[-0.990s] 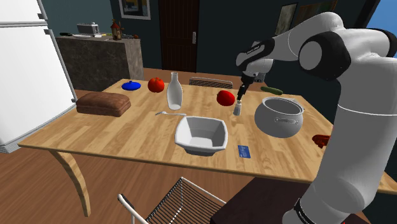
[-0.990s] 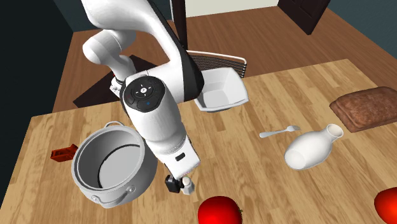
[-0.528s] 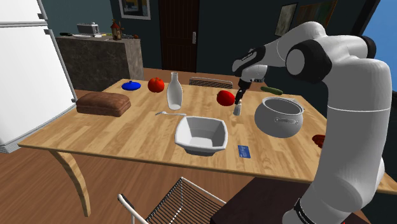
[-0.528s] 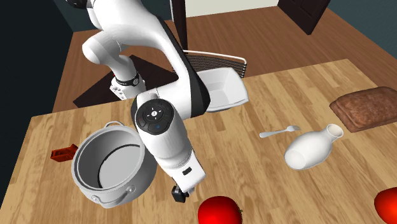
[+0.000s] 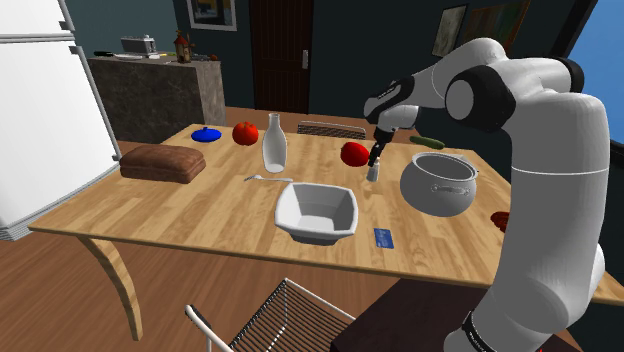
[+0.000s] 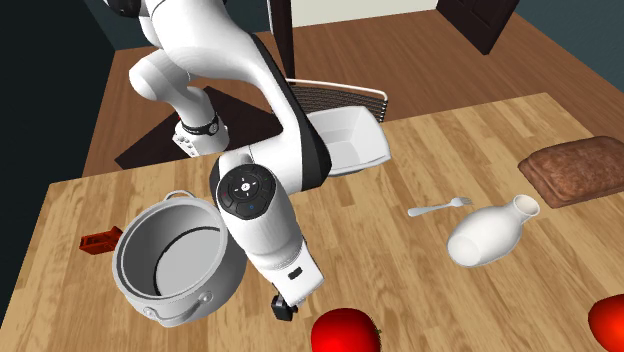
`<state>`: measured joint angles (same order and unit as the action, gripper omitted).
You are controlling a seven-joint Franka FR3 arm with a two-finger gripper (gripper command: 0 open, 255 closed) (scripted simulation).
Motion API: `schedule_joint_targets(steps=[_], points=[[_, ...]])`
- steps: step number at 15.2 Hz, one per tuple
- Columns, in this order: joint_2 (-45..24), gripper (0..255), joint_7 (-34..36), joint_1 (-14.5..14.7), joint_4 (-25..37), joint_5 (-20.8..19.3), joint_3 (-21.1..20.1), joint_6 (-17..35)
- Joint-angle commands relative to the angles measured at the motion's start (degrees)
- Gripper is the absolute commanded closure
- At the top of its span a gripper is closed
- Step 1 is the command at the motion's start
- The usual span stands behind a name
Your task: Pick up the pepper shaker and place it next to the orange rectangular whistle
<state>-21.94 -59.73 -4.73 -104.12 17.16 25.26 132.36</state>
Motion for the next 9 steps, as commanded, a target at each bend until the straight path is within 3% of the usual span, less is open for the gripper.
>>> schedule_joint_targets(steps=[1,2,9], points=[[0.0,0,0.0,0.0,0.0,0.0,0.0,0.0],[0.0,255,0.0,0.0,0.0,0.0,0.0,0.0],[0.0,255,0.0,-0.01,0.01,0.0,0.0,-0.01]])
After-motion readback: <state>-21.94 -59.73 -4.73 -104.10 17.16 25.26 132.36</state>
